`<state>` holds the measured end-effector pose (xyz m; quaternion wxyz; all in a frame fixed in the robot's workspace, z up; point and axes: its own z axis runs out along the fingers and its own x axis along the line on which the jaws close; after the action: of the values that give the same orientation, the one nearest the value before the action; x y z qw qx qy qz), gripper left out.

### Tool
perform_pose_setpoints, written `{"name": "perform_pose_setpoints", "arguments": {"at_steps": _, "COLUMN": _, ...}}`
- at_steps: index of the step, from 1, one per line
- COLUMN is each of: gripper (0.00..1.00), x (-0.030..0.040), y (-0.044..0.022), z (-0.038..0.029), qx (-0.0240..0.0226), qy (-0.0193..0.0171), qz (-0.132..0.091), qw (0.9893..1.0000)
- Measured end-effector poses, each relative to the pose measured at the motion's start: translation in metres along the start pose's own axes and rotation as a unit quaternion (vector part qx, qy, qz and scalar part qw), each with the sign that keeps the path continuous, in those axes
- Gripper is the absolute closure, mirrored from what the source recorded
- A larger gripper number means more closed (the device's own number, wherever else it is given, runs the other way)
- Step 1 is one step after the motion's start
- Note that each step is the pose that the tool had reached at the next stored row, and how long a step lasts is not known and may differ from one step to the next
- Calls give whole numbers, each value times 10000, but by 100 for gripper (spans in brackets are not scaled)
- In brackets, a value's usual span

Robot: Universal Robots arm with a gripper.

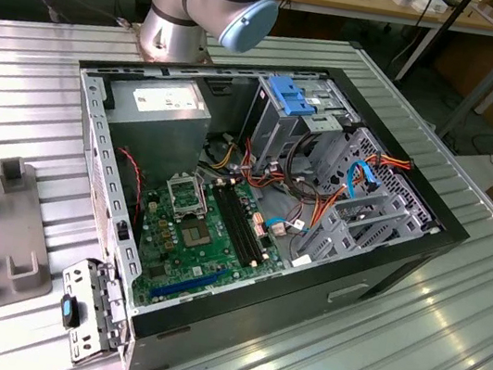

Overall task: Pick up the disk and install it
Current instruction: 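Pick up the disk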

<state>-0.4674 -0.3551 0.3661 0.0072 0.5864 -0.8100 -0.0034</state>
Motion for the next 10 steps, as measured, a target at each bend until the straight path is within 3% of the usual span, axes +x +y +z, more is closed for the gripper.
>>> {"name": "perform_pose_setpoints", "arguments": {"at_steps": 3, "gripper": 89, "x": -5, "y": -16, "z": 0, "qx": 1, "qy": 2, "qz": -216, "qw": 9998}}
{"name": "perform_pose_setpoints", "arguments": {"at_steps": 4, "gripper": 89, "x": -6, "y": -20, "z": 1, "qx": 2, "qy": 3, "qz": -388, "qw": 9992}}
{"name": "perform_pose_setpoints", "arguments": {"at_steps": 8, "gripper": 89, "x": -7, "y": -21, "z": 8, "qx": 6, "qy": 8, "qz": -843, "qw": 9964}}
{"name": "perform_pose_setpoints", "arguments": {"at_steps": 9, "gripper": 89, "x": -7, "y": -21, "z": 11, "qx": 10, "qy": 5, "qz": -1013, "qw": 9949}}
{"name": "perform_pose_setpoints", "arguments": {"at_steps": 10, "gripper": 89, "x": -7, "y": -21, "z": 12, "qx": 13, "qy": 5, "qz": -1092, "qw": 9940}}
